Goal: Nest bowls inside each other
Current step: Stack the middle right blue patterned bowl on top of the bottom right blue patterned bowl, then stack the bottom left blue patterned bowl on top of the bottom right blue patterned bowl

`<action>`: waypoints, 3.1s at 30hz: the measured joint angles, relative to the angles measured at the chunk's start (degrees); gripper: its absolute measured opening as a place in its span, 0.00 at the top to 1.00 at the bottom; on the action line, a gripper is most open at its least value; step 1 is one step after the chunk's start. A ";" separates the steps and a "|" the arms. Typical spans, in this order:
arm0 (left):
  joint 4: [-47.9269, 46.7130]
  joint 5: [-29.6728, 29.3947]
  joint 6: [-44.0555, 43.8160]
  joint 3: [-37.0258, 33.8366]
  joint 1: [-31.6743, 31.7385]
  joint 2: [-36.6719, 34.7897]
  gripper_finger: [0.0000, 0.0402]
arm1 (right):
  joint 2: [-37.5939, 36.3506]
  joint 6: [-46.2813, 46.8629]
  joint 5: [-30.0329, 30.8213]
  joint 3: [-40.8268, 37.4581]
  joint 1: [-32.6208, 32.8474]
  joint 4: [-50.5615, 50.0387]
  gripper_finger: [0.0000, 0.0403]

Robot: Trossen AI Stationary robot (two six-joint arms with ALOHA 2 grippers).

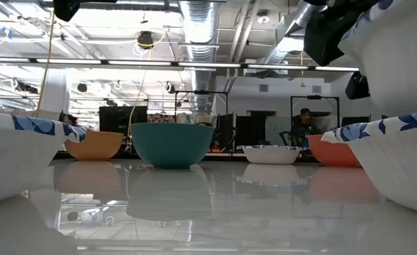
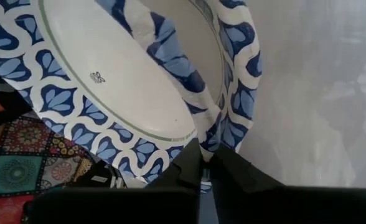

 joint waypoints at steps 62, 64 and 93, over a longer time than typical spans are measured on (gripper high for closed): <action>-9.42 52.23 -3.80 0.04 -2.36 29.40 0.50 | -17.81 2.64 15.43 0.04 -4.81 3.74 0.52; -9.29 52.26 -4.30 0.04 -2.36 29.40 0.50 | -17.84 2.64 15.43 0.04 -4.75 3.73 0.52; -4.39 54.24 -12.10 0.00 -4.75 43.95 0.50 | -17.88 -0.61 17.26 0.03 -2.47 1.64 0.51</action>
